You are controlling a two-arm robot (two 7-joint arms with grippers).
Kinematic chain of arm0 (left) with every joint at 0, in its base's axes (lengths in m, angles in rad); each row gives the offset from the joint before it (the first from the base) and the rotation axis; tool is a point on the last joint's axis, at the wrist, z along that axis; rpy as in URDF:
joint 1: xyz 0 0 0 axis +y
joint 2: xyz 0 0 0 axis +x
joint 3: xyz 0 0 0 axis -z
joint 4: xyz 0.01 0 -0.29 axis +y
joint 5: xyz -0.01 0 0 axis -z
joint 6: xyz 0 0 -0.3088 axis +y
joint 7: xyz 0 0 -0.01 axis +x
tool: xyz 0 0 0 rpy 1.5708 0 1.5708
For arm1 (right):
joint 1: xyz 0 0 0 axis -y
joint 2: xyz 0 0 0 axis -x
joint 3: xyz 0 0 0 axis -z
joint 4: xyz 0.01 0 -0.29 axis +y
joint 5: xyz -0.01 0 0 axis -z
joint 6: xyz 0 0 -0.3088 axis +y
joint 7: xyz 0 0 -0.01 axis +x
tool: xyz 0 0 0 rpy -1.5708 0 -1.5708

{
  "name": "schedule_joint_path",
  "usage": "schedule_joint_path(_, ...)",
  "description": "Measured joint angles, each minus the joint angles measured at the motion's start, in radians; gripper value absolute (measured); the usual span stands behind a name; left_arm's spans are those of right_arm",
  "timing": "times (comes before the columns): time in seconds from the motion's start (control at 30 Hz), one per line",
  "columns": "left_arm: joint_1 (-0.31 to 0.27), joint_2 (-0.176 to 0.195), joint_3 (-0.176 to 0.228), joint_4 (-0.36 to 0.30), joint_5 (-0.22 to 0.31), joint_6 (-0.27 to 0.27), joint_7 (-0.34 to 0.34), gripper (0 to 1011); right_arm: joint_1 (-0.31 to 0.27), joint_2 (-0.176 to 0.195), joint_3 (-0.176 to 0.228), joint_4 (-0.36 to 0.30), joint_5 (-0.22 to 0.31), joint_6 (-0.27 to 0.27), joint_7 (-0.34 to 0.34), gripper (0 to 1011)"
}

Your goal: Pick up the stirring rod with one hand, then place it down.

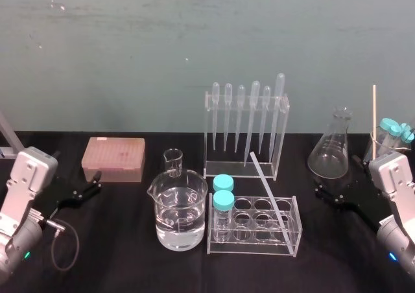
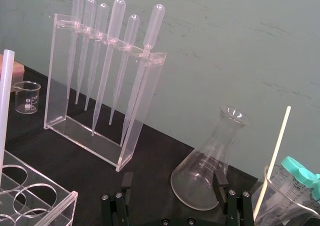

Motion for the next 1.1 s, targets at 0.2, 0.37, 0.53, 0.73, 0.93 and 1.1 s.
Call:
schedule_joint_path(0.2,0.000,0.000,0.000,0.000,0.000,0.000,0.000,1000,0.000,0.000,0.000,0.000,0.000,0.000,0.000,1003)
schedule_joint_path(0.37,0.000,0.000,0.000,0.000,0.000,0.000,0.000,1000,0.000,0.000,0.000,0.000,0.000,0.000,0.000,1003)
schedule_joint_path(0.53,0.000,0.000,0.000,0.000,0.000,0.000,0.000,1000,0.000,0.000,0.000,0.000,0.000,0.000,0.000,1003)
schedule_joint_path(0.73,0.000,0.000,0.000,0.000,0.000,0.000,0.000,1000,0.000,0.000,0.000,0.000,0.000,0.000,0.000,1003)
schedule_joint_path(0.93,0.000,0.000,0.000,0.000,0.000,0.000,0.000,1000,-0.013,0.006,0.001,-0.019,-0.055,-0.067,-0.008,1003)
schedule_joint_path(1.1,0.000,0.000,0.000,0.000,0.000,0.000,0.000,1000,-0.025,0.021,-0.006,-0.047,-0.153,-0.240,-0.013,1003)
